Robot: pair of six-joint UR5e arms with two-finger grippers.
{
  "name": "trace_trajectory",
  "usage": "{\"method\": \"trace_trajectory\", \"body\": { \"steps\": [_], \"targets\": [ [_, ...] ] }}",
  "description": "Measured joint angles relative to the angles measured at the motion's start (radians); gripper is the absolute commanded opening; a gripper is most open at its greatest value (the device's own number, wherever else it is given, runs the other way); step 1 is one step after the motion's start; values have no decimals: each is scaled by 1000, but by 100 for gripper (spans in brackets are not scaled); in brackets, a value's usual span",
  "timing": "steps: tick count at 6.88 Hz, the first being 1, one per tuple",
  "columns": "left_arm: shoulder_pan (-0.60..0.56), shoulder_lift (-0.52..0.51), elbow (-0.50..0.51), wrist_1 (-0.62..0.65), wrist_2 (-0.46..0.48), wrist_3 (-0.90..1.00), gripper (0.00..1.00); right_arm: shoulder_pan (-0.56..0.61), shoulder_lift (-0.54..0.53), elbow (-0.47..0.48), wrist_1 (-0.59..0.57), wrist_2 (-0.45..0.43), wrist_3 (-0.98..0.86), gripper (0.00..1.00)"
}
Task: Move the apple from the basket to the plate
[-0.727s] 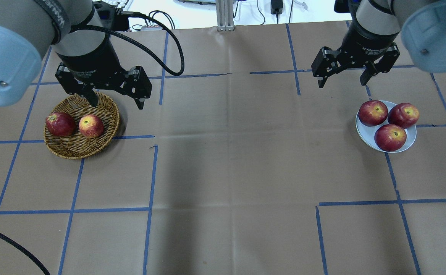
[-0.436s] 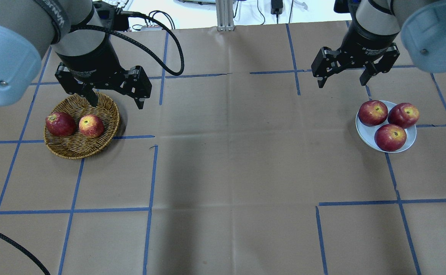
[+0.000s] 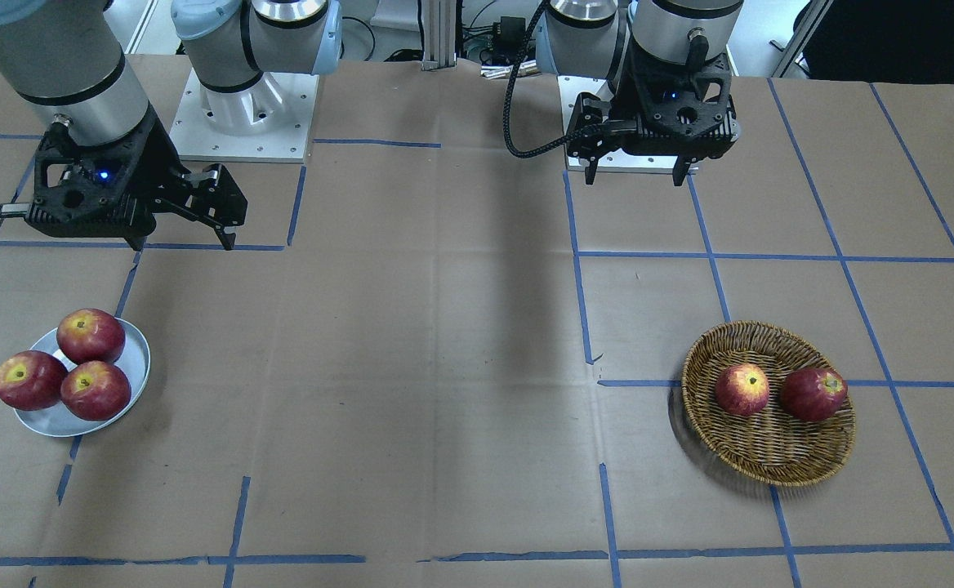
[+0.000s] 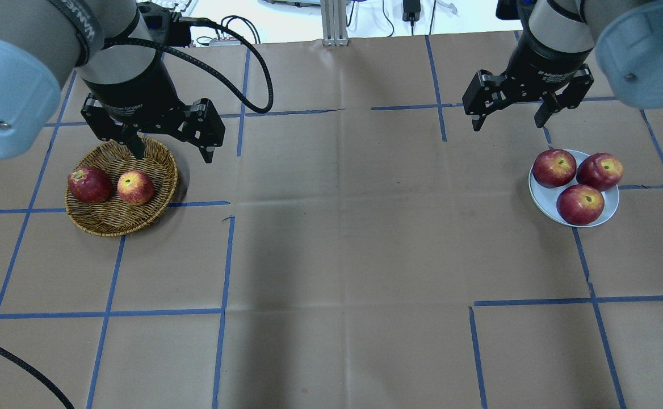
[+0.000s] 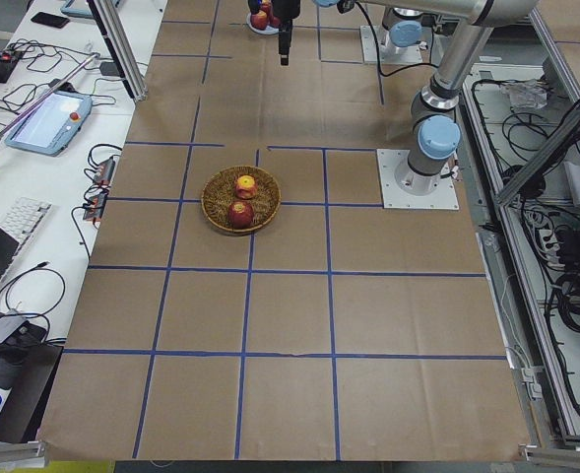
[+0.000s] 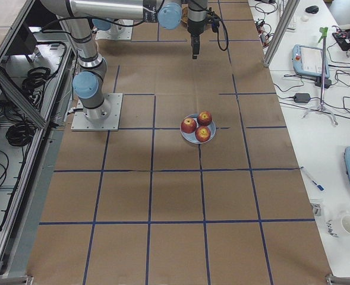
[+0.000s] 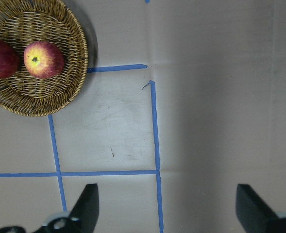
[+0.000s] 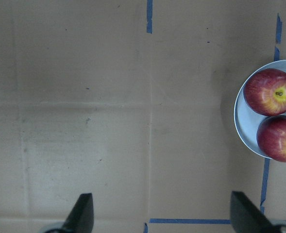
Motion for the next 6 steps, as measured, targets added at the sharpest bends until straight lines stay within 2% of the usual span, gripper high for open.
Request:
{"method": "trace_trajectory", "body": {
  "steps": [6],
  "targets": [
    [13, -7, -22, 13, 1, 48, 99, -1, 0, -1, -1, 0, 0, 100]
  ]
}}
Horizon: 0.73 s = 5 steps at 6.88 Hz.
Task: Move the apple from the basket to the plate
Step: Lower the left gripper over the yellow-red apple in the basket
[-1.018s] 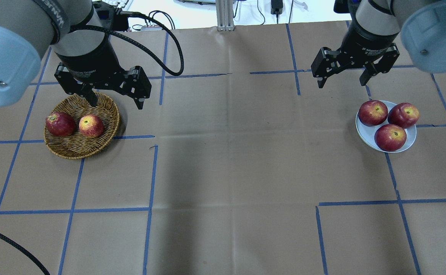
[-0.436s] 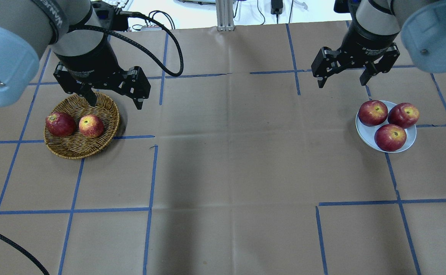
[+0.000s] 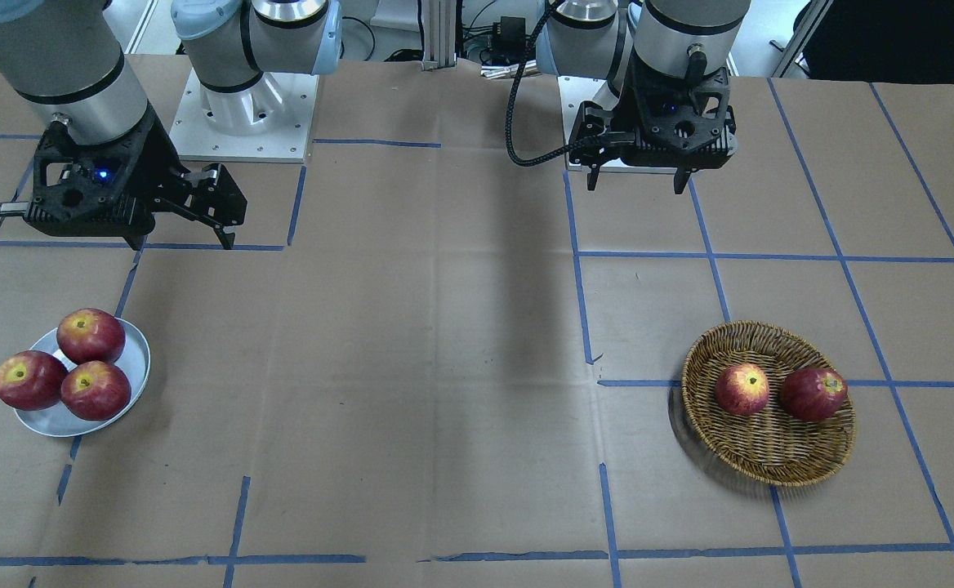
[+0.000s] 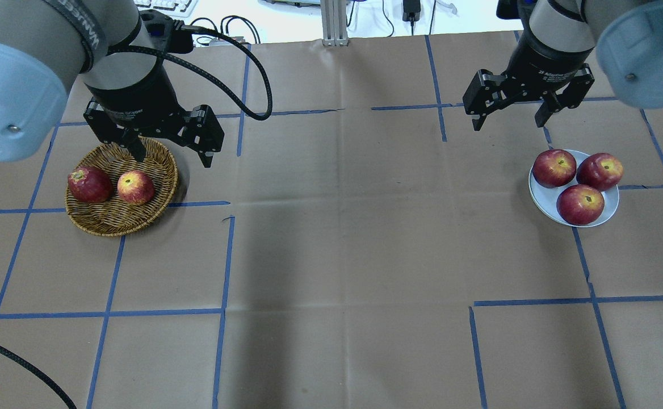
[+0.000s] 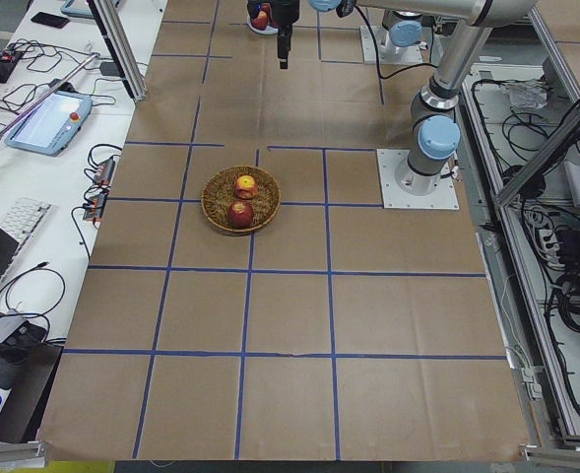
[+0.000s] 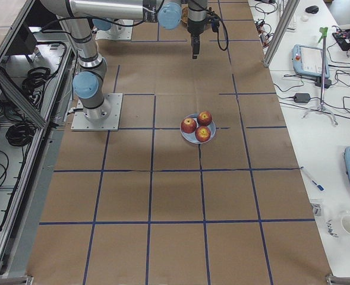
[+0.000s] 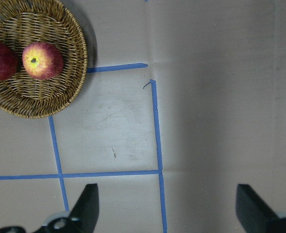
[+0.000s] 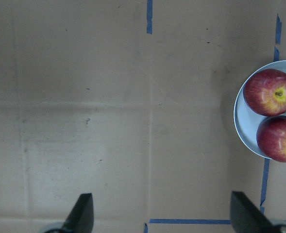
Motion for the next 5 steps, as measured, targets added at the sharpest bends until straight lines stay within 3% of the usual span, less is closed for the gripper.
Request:
{"method": "trace_trajectory", "body": {
  "steps": [5],
  "targets": [
    [115, -10, -71, 50, -6, 223, 99, 1, 1, 1, -1, 0, 0, 100]
  ]
}}
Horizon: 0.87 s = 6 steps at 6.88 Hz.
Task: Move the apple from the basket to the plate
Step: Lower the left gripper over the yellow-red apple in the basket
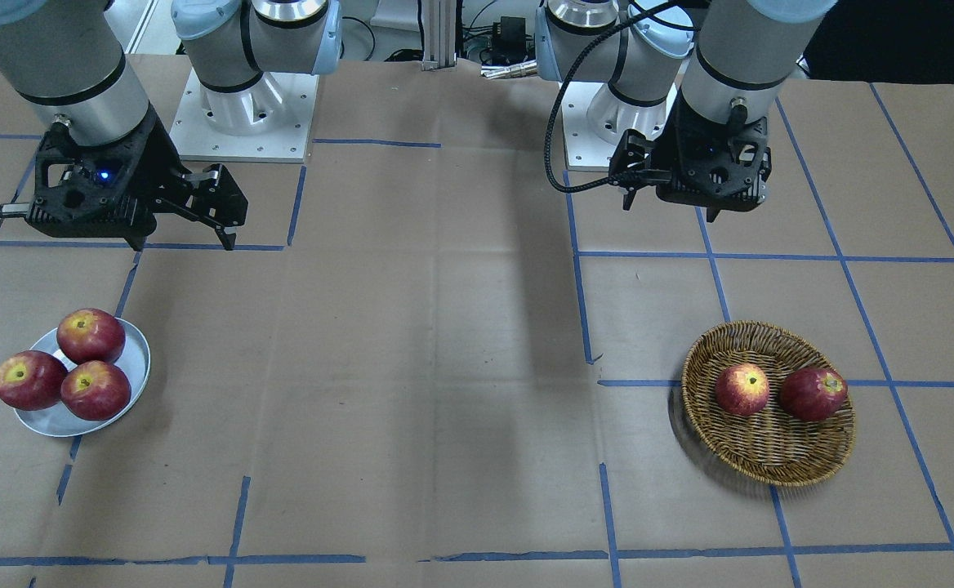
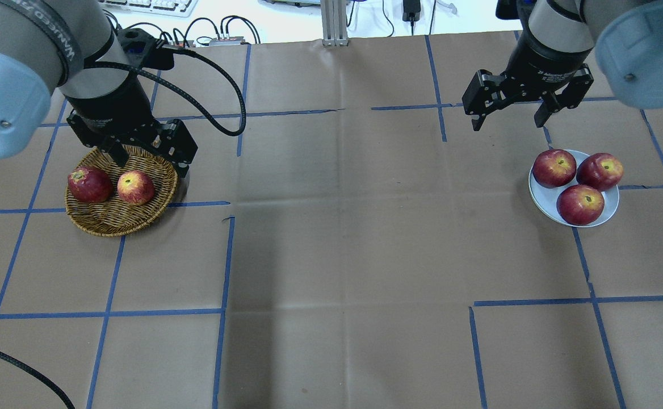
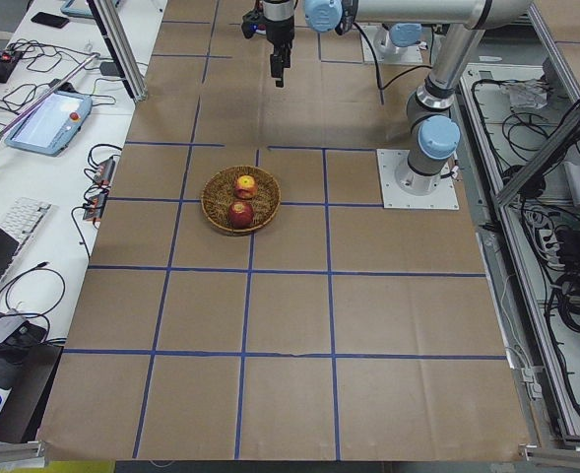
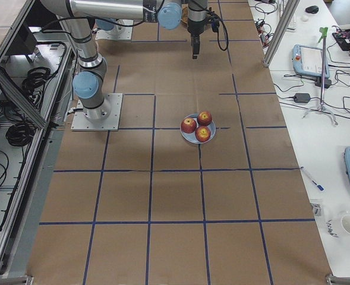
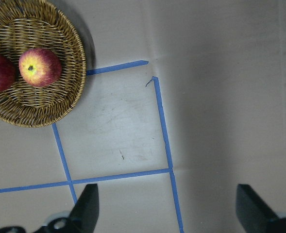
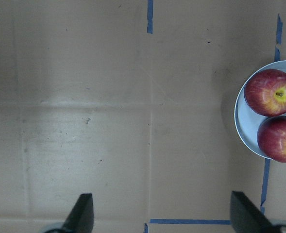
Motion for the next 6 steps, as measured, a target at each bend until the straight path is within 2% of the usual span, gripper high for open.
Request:
{"method": "trace_trajectory", "body": {
  "steps": [3, 6],
  "targets": [
    [105, -68, -100, 194, 3, 93, 99, -1, 0, 0, 0, -1, 0, 100],
    [231, -222, -125, 385, 3, 221, 99, -1, 0, 1, 0, 0, 0, 100]
  ]
}}
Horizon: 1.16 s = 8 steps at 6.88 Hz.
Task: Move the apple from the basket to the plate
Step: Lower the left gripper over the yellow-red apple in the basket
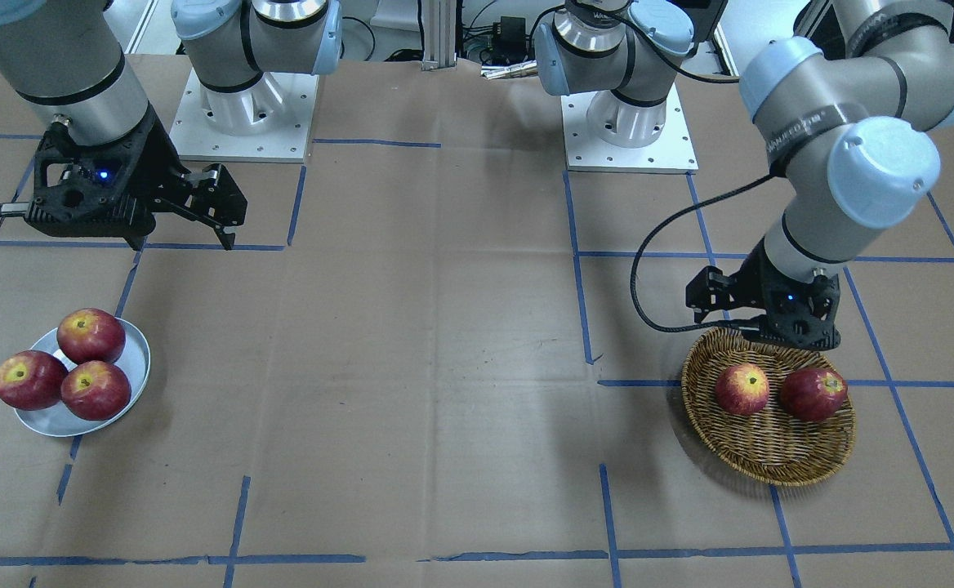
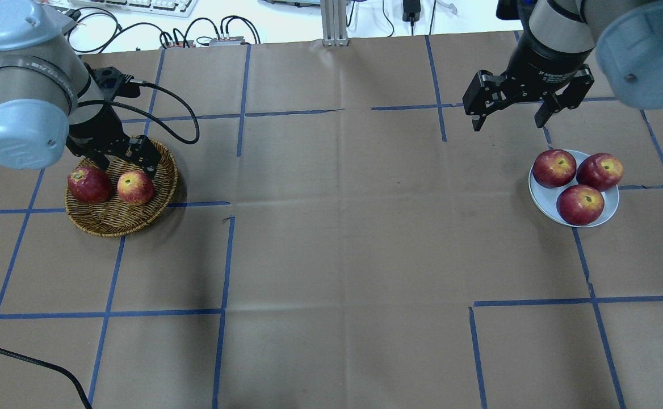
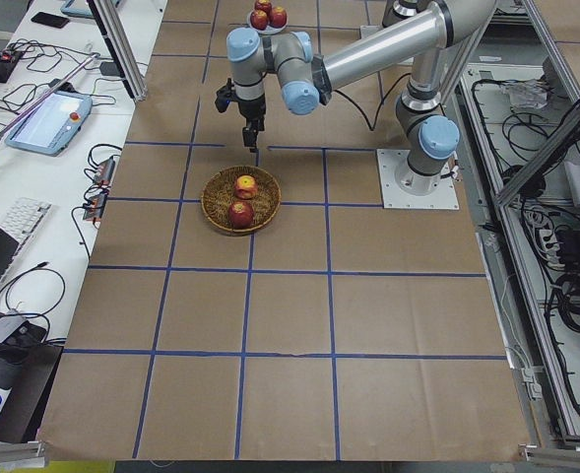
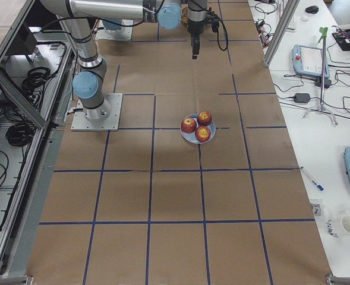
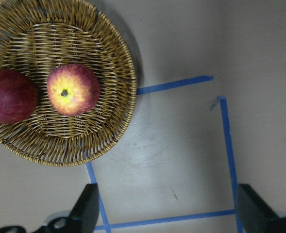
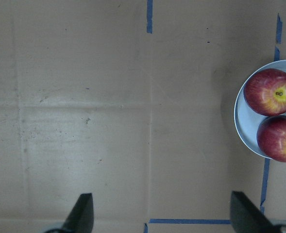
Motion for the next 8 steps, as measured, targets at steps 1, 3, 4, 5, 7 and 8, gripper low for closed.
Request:
{"method": "trace_trajectory", "body": {
  "steps": [1, 3, 4, 5, 7, 8],
  "targets": [
    [31, -53, -1, 54, -1, 47, 99, 0, 0, 0, 0, 0, 0, 100],
    [61, -136, -5, 128, -4, 97, 99, 0, 0, 0, 0, -1, 0, 100],
    [71, -165, -16, 147, -5, 104, 99, 0, 0, 0, 0, -1, 0, 100],
    [75, -184, -28, 164, -6, 107, 99, 0, 0, 0, 0, -1, 0, 100],
    [78, -218, -41, 211, -5, 108, 78, 0, 0, 0, 0, -1, 0, 100],
    [78, -227, -42, 223, -6, 104, 65, 0, 0, 0, 0, -1, 0, 100]
  ]
}}
